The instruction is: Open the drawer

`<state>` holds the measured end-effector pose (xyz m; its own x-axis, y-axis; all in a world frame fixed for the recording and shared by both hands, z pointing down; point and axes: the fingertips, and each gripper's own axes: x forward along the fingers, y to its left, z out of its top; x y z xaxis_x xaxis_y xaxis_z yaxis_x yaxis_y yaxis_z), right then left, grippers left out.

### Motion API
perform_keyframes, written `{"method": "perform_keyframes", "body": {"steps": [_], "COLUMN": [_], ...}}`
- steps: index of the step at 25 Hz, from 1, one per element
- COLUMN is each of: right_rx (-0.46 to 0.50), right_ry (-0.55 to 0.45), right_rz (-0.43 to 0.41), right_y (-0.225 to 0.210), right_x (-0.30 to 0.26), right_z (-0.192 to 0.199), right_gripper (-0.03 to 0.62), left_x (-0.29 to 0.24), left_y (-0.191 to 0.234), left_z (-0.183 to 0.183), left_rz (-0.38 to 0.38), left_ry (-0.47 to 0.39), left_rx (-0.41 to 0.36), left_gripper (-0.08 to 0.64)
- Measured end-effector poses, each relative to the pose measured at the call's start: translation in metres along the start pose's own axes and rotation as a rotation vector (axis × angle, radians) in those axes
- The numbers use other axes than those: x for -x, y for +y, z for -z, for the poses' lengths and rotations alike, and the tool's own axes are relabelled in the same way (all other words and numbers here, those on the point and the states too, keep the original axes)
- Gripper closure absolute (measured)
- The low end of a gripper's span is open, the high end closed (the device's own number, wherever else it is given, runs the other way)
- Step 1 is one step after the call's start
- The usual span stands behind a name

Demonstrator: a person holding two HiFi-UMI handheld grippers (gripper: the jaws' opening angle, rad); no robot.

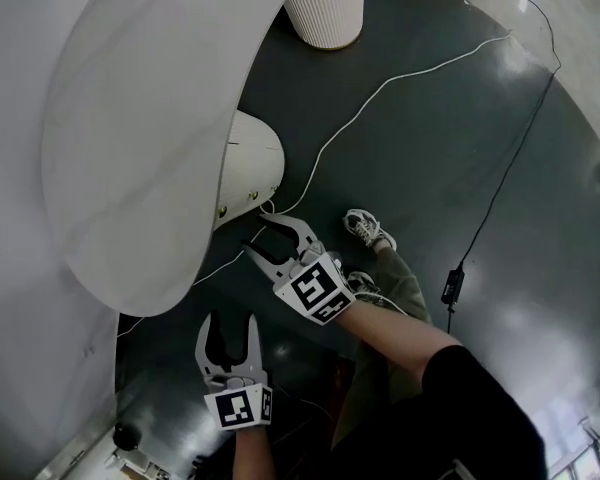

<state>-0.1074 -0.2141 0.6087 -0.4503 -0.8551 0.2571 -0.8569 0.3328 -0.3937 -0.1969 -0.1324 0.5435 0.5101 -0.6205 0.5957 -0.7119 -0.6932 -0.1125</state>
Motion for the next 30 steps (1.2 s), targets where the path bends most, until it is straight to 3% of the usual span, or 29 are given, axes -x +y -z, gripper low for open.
{"method": "perform_keyframes", "body": {"steps": [21, 25, 30], "right_rx": [-0.065, -0.064, -0.055], "right_ry": [-0.022, -0.021, -0.034], "right_rz": [-0.097, -0.077, -0.093], "right_y": [-0.005, -0.007, -0.008], "right_x": [-0.098, -0.105, -0.106], "right_z": [0.032, 0.034, 0.035], "right_gripper": [0.428, 0.483, 0.483], "left_x": [-0.037, -0.035, -0.029], "left_y": [0.022, 0.024, 0.021], "left_z": [0.058, 0.065, 0.069], "left_rz": [-0.017, -0.021, -0.022], "left_ry": [0.057, 0.062, 0.065], "left_rx": [0.062, 0.072, 0.077], "left_gripper": [0.316, 0.316, 0.316]}}
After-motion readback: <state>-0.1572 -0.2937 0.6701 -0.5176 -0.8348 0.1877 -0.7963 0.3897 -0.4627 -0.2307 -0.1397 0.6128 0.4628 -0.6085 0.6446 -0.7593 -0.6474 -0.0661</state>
